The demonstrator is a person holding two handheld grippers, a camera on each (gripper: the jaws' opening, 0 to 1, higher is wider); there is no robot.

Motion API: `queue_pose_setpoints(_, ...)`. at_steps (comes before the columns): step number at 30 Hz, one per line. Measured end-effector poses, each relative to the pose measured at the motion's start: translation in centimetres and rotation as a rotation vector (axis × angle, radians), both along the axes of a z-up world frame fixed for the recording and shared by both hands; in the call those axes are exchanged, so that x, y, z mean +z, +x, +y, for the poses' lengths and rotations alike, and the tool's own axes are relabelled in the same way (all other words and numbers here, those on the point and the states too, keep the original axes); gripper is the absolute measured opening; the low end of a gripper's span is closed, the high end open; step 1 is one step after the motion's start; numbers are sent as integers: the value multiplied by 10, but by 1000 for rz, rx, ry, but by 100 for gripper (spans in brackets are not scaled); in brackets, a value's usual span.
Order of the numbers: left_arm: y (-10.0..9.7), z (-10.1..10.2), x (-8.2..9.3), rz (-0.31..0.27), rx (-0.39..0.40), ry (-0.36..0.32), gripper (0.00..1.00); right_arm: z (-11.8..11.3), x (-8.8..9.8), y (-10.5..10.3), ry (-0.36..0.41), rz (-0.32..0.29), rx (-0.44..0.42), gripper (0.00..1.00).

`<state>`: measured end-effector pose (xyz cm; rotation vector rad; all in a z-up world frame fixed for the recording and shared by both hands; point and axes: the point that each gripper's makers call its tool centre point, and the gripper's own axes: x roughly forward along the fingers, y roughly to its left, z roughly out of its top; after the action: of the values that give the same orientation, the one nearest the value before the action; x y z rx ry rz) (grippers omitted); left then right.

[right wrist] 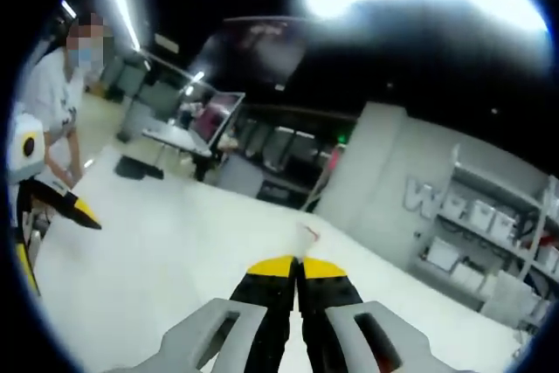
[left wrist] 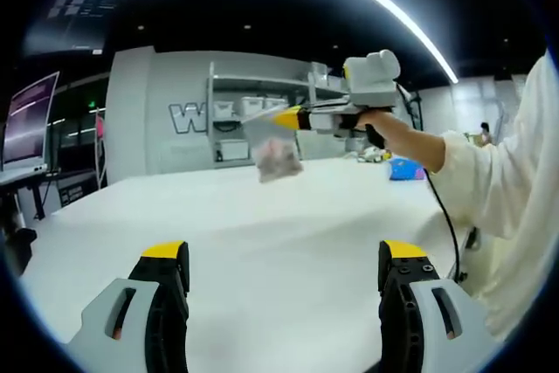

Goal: Open the resealable bag by pulling the two sides of the seal apart until the entire bag opening is separated and visibly accessible.

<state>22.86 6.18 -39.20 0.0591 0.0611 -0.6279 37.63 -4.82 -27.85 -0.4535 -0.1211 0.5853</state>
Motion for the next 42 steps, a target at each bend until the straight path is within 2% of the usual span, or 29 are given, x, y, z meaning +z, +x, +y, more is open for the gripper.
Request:
queue_pose_setpoints(7, -1, -1, 0, 0, -2, 5, 88, -6, -1, -15, 5, -5, 9, 0)
queue_pose_setpoints(18, -1, -3, -2, 4, -7, 10, 88, -12, -5, -43, 42, 21, 41, 0)
queue_pose_setpoints(42, -1, -5, -5, 12, -11, 21, 88, -13, -22, -73, 5, 33, 59, 0)
